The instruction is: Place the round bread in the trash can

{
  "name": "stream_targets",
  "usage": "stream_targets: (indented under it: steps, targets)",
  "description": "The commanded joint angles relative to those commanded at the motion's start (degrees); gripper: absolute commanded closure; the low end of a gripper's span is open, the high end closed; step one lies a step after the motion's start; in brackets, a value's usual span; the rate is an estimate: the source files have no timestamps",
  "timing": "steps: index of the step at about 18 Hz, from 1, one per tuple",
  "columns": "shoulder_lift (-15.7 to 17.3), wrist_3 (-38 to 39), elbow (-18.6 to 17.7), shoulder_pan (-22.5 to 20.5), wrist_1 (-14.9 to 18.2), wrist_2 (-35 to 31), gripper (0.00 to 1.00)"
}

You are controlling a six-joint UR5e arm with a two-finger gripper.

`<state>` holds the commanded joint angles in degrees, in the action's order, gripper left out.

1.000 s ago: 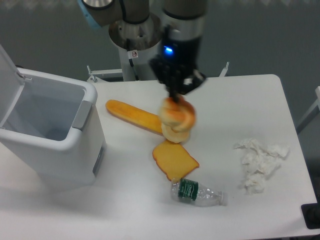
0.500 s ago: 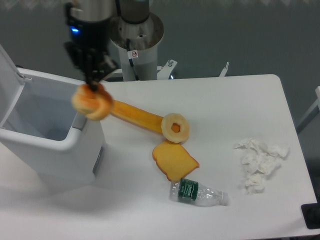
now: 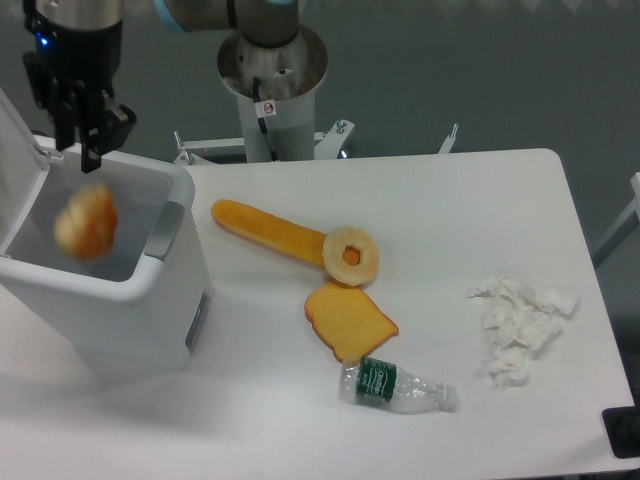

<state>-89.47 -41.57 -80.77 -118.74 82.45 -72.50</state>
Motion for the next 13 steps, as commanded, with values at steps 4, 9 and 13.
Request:
stream_targets:
  steps: [4,9,13]
  targets:
    - [-0.18,-4.56,-0.79,-2.62,-1.33,-7.81,0.00]
    - [-0.09,-14.57,-5.54,-12.37,-1.68,-12.04,0.00]
    - [-1.84,-24.94,-5.54,-23.89,-1.41,-12.84,0.00]
